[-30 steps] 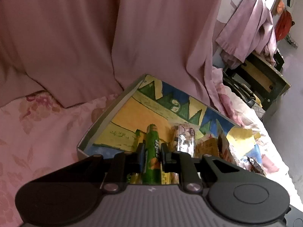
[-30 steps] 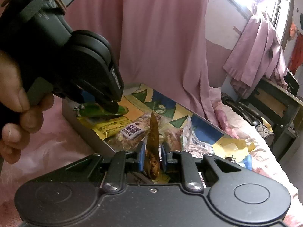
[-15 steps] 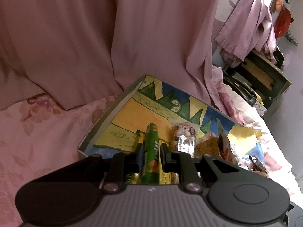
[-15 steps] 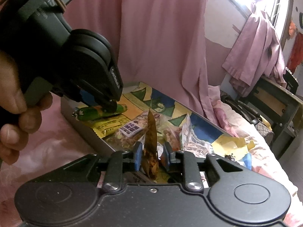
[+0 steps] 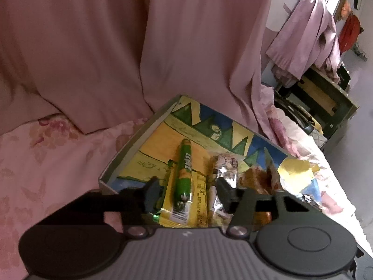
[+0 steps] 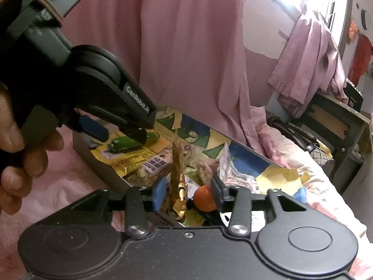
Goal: Organize snacks
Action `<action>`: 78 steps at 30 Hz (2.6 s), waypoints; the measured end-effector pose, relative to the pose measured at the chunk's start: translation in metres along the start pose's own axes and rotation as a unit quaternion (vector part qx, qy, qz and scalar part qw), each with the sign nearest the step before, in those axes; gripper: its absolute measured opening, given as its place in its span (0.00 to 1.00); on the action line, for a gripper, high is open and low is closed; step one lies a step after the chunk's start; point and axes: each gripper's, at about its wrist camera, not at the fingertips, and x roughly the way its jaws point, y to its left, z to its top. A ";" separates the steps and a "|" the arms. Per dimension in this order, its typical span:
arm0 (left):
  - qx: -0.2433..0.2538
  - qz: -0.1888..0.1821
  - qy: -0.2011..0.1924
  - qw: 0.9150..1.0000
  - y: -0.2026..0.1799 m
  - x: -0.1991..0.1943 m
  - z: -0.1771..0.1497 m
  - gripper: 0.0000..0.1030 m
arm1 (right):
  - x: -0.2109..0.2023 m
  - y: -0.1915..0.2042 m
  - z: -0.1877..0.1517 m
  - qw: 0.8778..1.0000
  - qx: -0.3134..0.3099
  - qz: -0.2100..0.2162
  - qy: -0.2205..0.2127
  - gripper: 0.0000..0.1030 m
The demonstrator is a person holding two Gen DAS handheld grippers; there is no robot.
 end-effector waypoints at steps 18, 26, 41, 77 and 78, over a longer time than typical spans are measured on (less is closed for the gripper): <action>0.011 0.032 -0.054 0.998 -0.007 -0.096 -0.024 0.99 | -0.080 -0.039 0.001 0.995 0.091 -0.005 -0.029 0.91; 0.034 0.111 -0.093 0.989 -0.014 -0.149 -0.050 0.99 | -0.131 -0.055 -0.013 0.990 0.136 -0.020 -0.030 0.99; 0.101 0.145 -0.060 0.982 -0.037 -0.206 -0.117 0.99 | -0.190 -0.066 -0.048 0.979 0.203 0.011 0.033 0.99; 0.116 0.158 -0.041 0.980 -0.046 -0.227 -0.155 0.99 | -0.218 -0.068 -0.066 0.979 0.195 0.006 0.055 0.99; 0.116 0.158 -0.040 0.980 -0.046 -0.227 -0.155 0.99 | -0.218 -0.068 -0.066 0.979 0.195 0.006 0.055 0.99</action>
